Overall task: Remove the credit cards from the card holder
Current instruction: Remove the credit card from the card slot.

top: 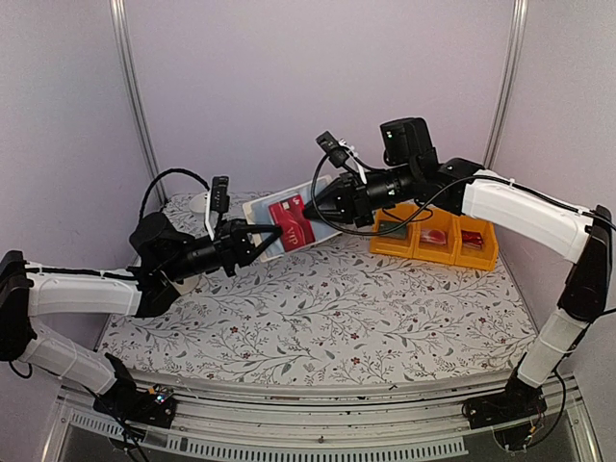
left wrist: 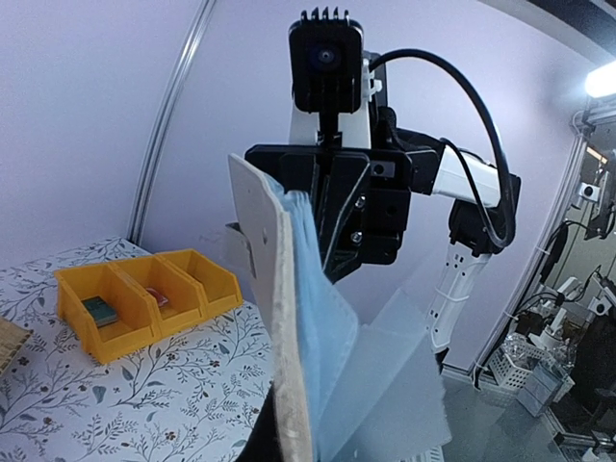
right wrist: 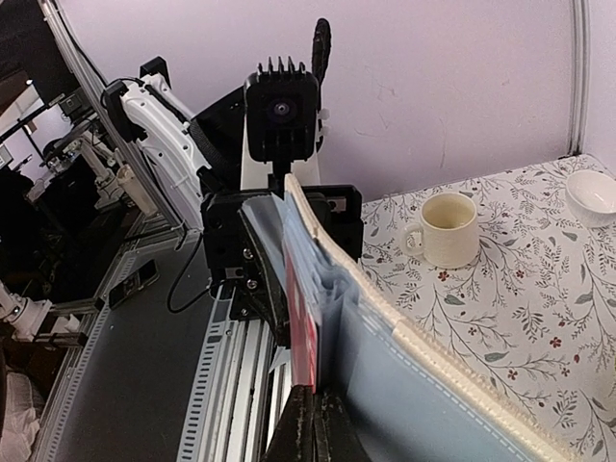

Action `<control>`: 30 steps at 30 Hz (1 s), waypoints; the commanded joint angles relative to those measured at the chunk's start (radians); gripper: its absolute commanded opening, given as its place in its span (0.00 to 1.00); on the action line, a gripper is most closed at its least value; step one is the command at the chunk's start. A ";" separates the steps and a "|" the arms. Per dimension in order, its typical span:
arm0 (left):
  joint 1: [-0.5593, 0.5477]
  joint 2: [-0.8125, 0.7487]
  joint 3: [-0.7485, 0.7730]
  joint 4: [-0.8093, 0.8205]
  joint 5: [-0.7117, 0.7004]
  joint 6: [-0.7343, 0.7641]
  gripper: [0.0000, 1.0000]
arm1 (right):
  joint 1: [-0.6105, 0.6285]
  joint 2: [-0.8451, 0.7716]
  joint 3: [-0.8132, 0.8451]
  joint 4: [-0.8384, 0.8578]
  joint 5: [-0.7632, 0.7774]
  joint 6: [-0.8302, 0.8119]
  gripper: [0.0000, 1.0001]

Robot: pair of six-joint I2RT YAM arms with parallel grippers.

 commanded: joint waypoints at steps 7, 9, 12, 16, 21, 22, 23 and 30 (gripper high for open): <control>-0.027 -0.002 0.042 0.021 0.036 -0.024 0.04 | -0.012 -0.060 -0.066 0.044 -0.049 0.038 0.01; -0.029 0.002 0.035 0.053 0.043 -0.042 0.05 | -0.021 -0.072 -0.069 0.048 -0.052 0.038 0.01; -0.028 0.012 0.031 0.087 0.048 -0.062 0.06 | -0.037 -0.087 -0.077 0.051 -0.053 0.070 0.01; -0.031 0.024 0.032 0.099 0.057 -0.071 0.09 | -0.058 -0.110 -0.093 0.064 -0.056 0.079 0.01; -0.034 0.036 0.032 0.114 0.058 -0.081 0.10 | -0.060 -0.115 -0.098 0.077 -0.062 0.090 0.01; -0.034 0.039 0.032 0.119 0.058 -0.085 0.10 | -0.060 -0.114 -0.097 0.077 -0.062 0.090 0.01; -0.034 0.042 0.033 0.124 0.060 -0.089 0.12 | -0.061 -0.116 -0.096 0.076 -0.058 0.092 0.01; -0.041 0.065 0.042 0.148 0.073 -0.107 0.17 | -0.079 -0.131 -0.094 0.063 -0.050 0.089 0.01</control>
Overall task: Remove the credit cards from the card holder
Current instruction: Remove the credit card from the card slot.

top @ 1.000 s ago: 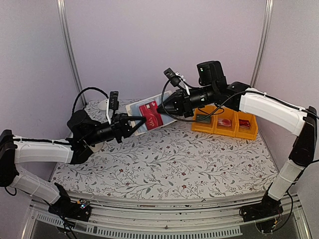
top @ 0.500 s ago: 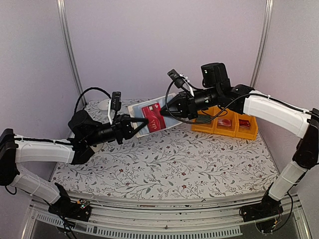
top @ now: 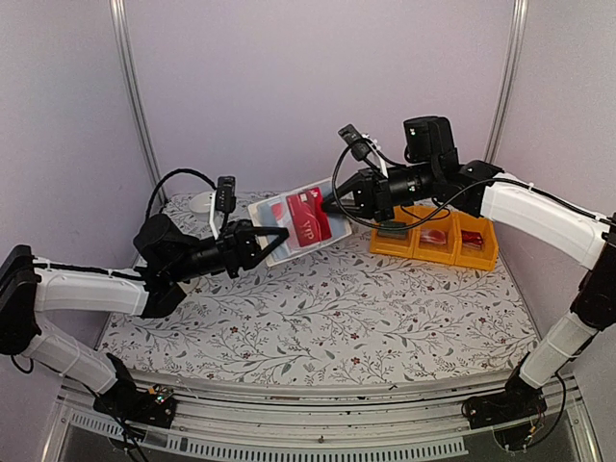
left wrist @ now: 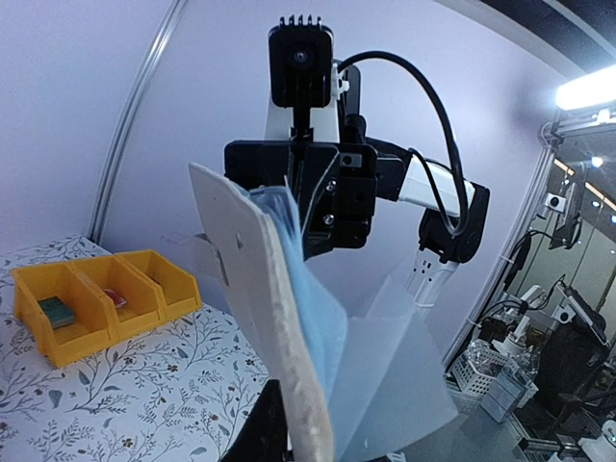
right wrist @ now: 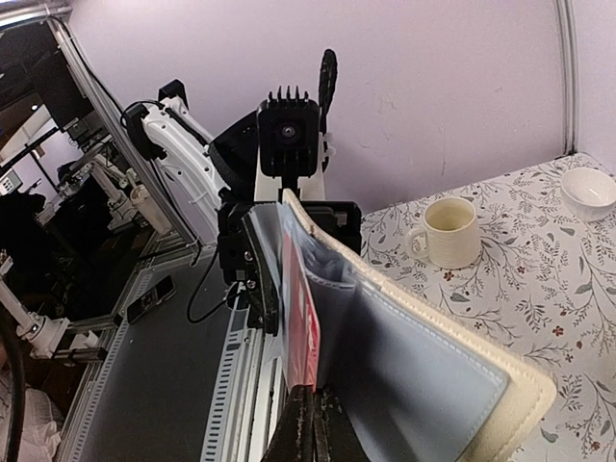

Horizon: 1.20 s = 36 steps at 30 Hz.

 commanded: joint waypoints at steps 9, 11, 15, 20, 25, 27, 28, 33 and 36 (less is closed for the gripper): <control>-0.021 0.035 -0.001 0.109 -0.020 -0.035 0.00 | -0.015 -0.031 -0.008 -0.003 -0.027 0.014 0.01; -0.021 0.035 -0.004 0.103 -0.029 -0.030 0.00 | -0.011 -0.019 -0.015 0.000 -0.051 0.020 0.02; -0.022 0.038 -0.005 0.109 -0.034 -0.016 0.00 | 0.020 0.011 -0.014 0.002 -0.062 0.026 0.15; -0.022 0.042 -0.006 0.139 -0.045 -0.008 0.00 | 0.027 0.004 -0.035 0.064 -0.075 0.051 0.11; -0.022 0.046 -0.016 0.150 -0.047 -0.007 0.00 | 0.024 -0.006 -0.038 0.048 -0.065 0.050 0.02; -0.023 0.036 -0.032 0.163 -0.061 -0.010 0.00 | 0.011 -0.017 -0.050 0.047 -0.062 0.047 0.02; -0.021 0.030 -0.043 0.168 -0.079 -0.007 0.00 | 0.001 -0.022 -0.060 0.046 -0.062 0.048 0.02; -0.020 0.013 -0.053 0.127 -0.110 0.010 0.00 | -0.024 -0.042 -0.068 -0.012 -0.031 0.025 0.02; -0.019 0.007 -0.058 0.125 -0.113 0.012 0.00 | -0.039 -0.056 -0.060 -0.061 0.006 0.001 0.02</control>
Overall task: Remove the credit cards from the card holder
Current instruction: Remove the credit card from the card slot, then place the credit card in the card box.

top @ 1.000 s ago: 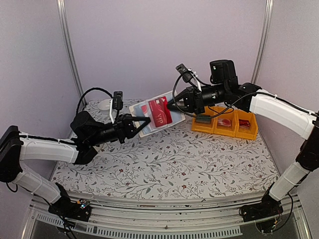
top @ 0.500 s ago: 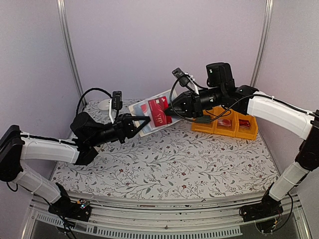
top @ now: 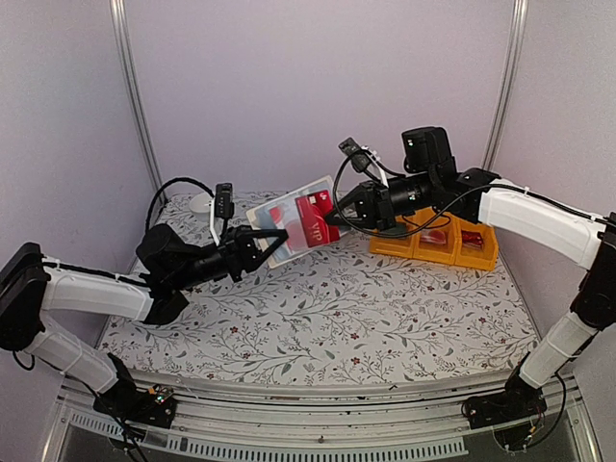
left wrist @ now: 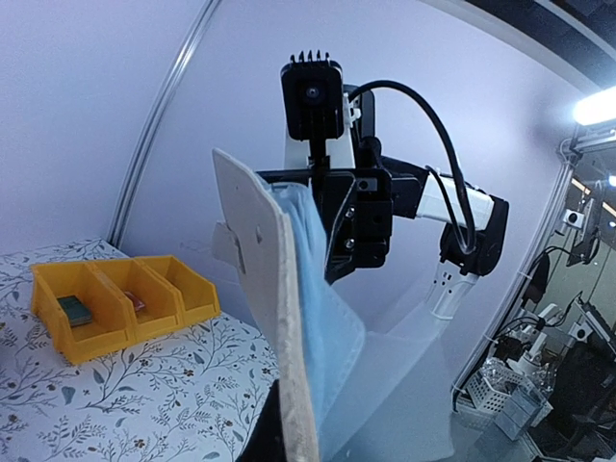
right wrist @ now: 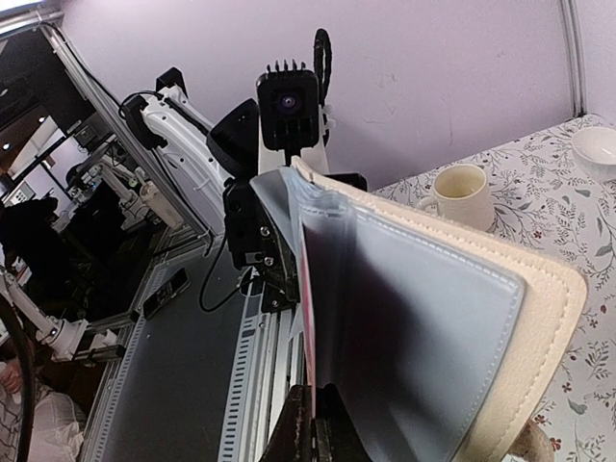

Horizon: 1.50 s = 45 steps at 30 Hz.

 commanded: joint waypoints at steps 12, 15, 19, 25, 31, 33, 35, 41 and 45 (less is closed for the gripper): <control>0.039 -0.127 -0.041 -0.193 -0.213 0.082 0.00 | -0.367 -0.215 -0.141 -0.113 0.211 0.035 0.01; 0.044 -0.140 -0.043 -0.215 -0.220 0.093 0.00 | -0.541 -0.236 -0.240 -0.002 0.293 0.214 0.01; 0.044 -0.148 -0.036 -0.233 -0.223 0.103 0.00 | -0.733 -0.248 -0.443 0.223 0.365 0.549 0.02; 0.046 -0.166 -0.039 -0.261 -0.231 0.121 0.00 | -0.818 -0.250 -0.605 0.497 0.637 0.849 0.01; 0.054 -0.175 -0.046 -0.273 -0.236 0.135 0.00 | -0.822 -0.213 -0.682 0.618 1.008 1.110 0.01; 0.059 -0.176 -0.046 -0.274 -0.231 0.137 0.00 | -0.822 -0.176 -0.695 0.637 1.073 1.213 0.01; 0.066 -0.177 -0.046 -0.277 -0.225 0.142 0.00 | -0.822 -0.122 -0.682 0.642 1.088 1.318 0.01; 0.096 -0.187 -0.053 -0.287 -0.204 0.147 0.00 | -0.815 0.038 -0.628 0.691 1.046 1.462 0.01; 0.111 -0.187 -0.059 -0.288 -0.195 0.141 0.00 | -0.795 0.087 -0.607 0.692 1.070 1.507 0.01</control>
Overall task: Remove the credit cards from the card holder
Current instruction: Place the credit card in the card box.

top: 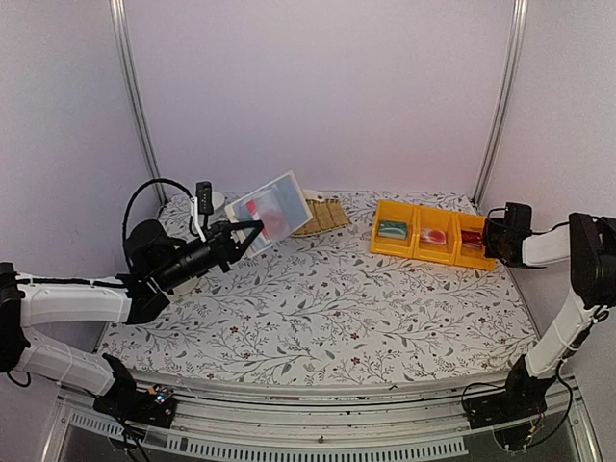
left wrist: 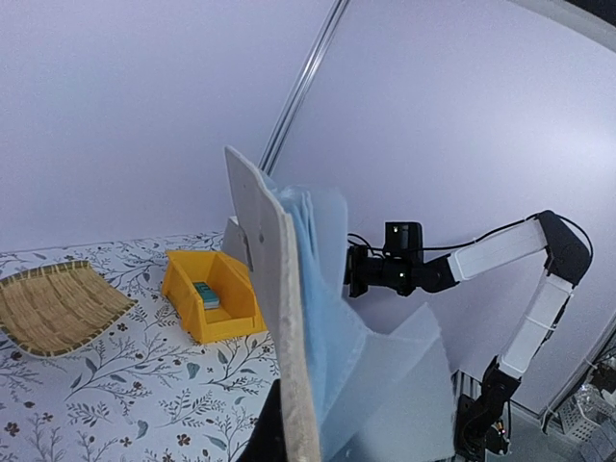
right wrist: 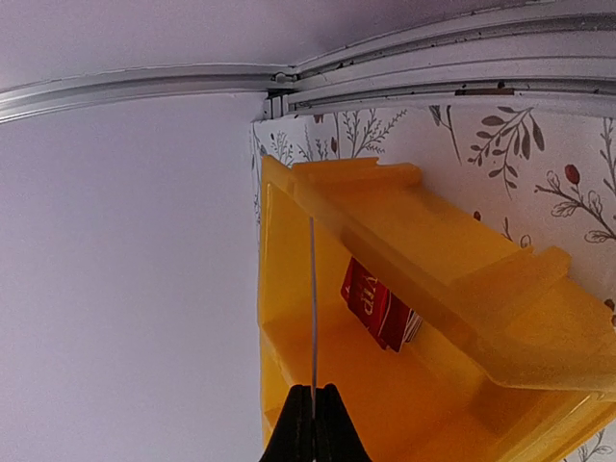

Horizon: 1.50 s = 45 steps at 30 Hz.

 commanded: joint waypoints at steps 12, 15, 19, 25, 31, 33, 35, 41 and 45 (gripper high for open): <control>0.036 -0.019 -0.016 0.009 0.027 -0.001 0.00 | 0.058 0.173 0.125 0.053 0.019 0.166 0.02; 0.038 -0.018 -0.017 0.010 0.027 -0.007 0.00 | 0.059 0.195 0.148 0.051 0.028 0.171 0.02; 0.041 -0.010 -0.014 0.014 0.031 -0.013 0.00 | 0.062 0.232 0.184 0.030 0.024 0.181 0.01; 0.046 -0.011 -0.013 0.014 0.031 -0.015 0.00 | 0.063 0.249 0.210 -0.027 0.086 0.182 0.01; 0.049 -0.017 -0.013 0.011 0.035 -0.021 0.00 | 0.063 0.290 0.275 -0.065 0.094 0.168 0.02; 0.051 -0.019 -0.014 0.009 0.032 -0.024 0.00 | 0.062 0.300 0.293 -0.087 0.099 0.161 0.05; 0.051 -0.020 -0.013 0.009 0.033 -0.027 0.00 | 0.063 0.308 0.302 -0.100 0.106 0.161 0.14; 0.053 -0.023 -0.011 0.004 0.035 -0.026 0.00 | 0.062 0.333 0.331 -0.145 0.106 0.154 0.18; 0.054 -0.027 -0.013 0.001 0.034 -0.029 0.00 | 0.062 0.328 0.327 -0.147 0.091 0.154 0.26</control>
